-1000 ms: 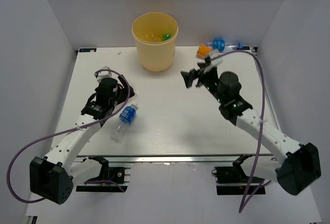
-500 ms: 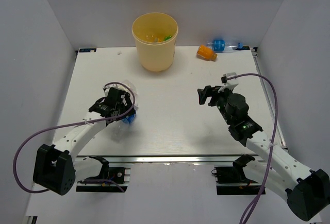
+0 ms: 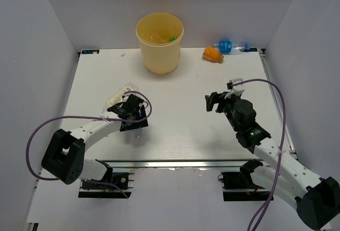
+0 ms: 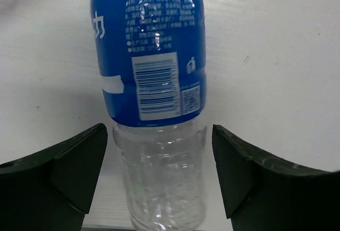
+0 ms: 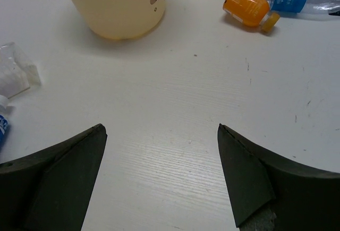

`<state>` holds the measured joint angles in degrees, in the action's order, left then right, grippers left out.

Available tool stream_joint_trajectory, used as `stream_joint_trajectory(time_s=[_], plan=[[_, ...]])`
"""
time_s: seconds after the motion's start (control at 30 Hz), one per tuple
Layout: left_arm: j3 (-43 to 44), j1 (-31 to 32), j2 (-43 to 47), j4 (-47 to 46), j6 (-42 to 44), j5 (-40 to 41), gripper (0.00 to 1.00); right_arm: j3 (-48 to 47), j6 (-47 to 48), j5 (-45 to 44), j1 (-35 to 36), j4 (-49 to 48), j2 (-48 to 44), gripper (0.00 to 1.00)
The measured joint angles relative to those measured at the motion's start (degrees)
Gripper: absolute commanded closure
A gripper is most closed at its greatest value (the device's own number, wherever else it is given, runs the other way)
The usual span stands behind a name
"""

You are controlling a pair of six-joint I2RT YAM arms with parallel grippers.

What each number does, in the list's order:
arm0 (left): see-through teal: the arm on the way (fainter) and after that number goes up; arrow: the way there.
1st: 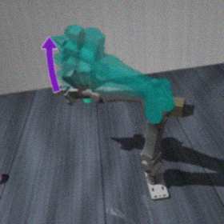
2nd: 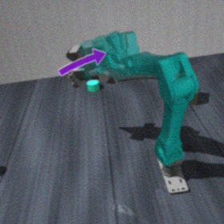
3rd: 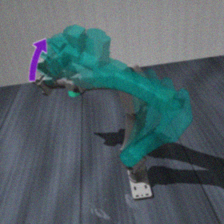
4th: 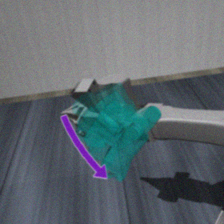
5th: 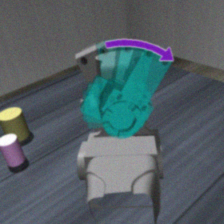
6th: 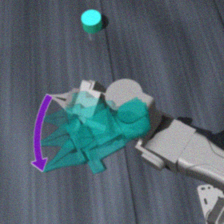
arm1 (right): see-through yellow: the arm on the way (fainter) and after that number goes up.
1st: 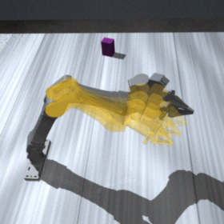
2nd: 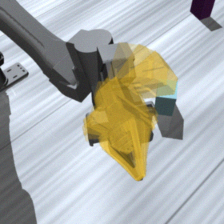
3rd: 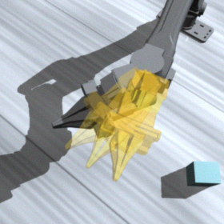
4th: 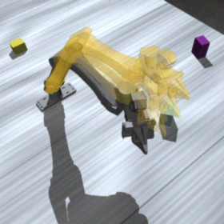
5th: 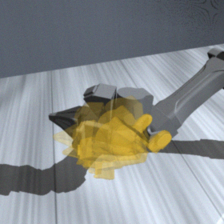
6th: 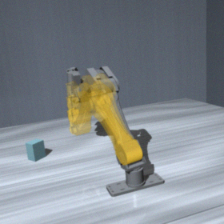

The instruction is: Put the plastic bottles in the bin

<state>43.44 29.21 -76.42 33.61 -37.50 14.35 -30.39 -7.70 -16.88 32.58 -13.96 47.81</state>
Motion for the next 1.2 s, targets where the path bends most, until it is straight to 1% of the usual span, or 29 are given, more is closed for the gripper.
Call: stream_joint_trajectory(time_s=[0.03,0.07,0.13,0.17,0.3,0.43,0.6,0.63,0.67,0.7,0.77,0.8,0.83,0.9,1.03,1.13,1.2], plan=[[0.04,0.68,-0.81,-0.13,0.04,0.11,0.16,0.33,0.24,-0.17,-0.02,0.0,-0.22,0.11],[0.15,1.27,-1.64,-0.22,0.02,0.2,0.29,0.61,0.44,-0.39,-0.11,0.04,-0.33,0.11],[0.7,2.14,-2.82,-0.17,0.11,0.42,0.4,0.96,0.63,-0.85,-0.35,0.07,-0.48,0.11],[1.2,2.38,-3.02,-0.15,0.13,0.57,0.49,1.11,0.66,-1.07,-0.44,0.13,-0.63,0.11],[5.11,2.86,-3.04,-0.44,0.72,0.85,0.56,1.27,0.68,-1.84,-0.74,0.13,-1.27,0.11],[11.04,2.91,-2.99,-1.29,1.99,0.52,0.56,1.29,0.72,-2.62,-1.01,0.11,-2.29,0.11],[21.97,2.91,-3.15,-3.56,4.92,1.33,0.57,1.46,0.72,-3.48,-1.14,0.15,-2.99,0.1],[24.3,2.91,-3.28,-4.98,5.42,1.88,0.63,1.51,0.7,-3.63,-1.2,0.17,-2.99,0.11],[26.69,2.91,-3.56,-6.75,5.97,2.58,0.64,1.66,0.72,-3.74,-1.27,0.17,-2.99,0.11],[28.79,2.91,-4.04,-8.39,6.6,3.37,0.64,1.86,0.74,-3.91,-1.36,0.26,-3.02,0.11],[33.99,2.91,-6.03,-11.43,8.22,5.79,0.6,2.23,0.87,-4.61,-1.46,0.79,-3.1,0.11],[37.33,2.91,-7.89,-12.61,9.22,7.45,0.58,2.23,0.94,-5.03,-1.51,1.01,-3.1,0.11],[40.44,2.89,-9.7,-13.9,9.99,8.68,0.51,2.25,1.07,-5.53,-1.62,1.03,-3.13,0.11],[46.64,2.43,-13.99,-17.42,11.5,10.6,0.51,2.23,1.27,-6.12,-1.77,1.03,-3.26,0.11],[60.72,0.48,-24.68,-20.98,12.37,11.61,0.51,2.25,1.97,-6.99,-2.01,1.03,-3.26,0.11],[70.58,-1.57,-33.55,-24.04,12.92,12.15,0.46,2.23,2.12,-6.91,-2.25,1.01,-3.26,0.11],[76.76,-2.93,-39.8,-26.38,13.25,12.24,0.23,2.23,2.12,-6.32,-2.47,1.01,-3.21,0.11]])
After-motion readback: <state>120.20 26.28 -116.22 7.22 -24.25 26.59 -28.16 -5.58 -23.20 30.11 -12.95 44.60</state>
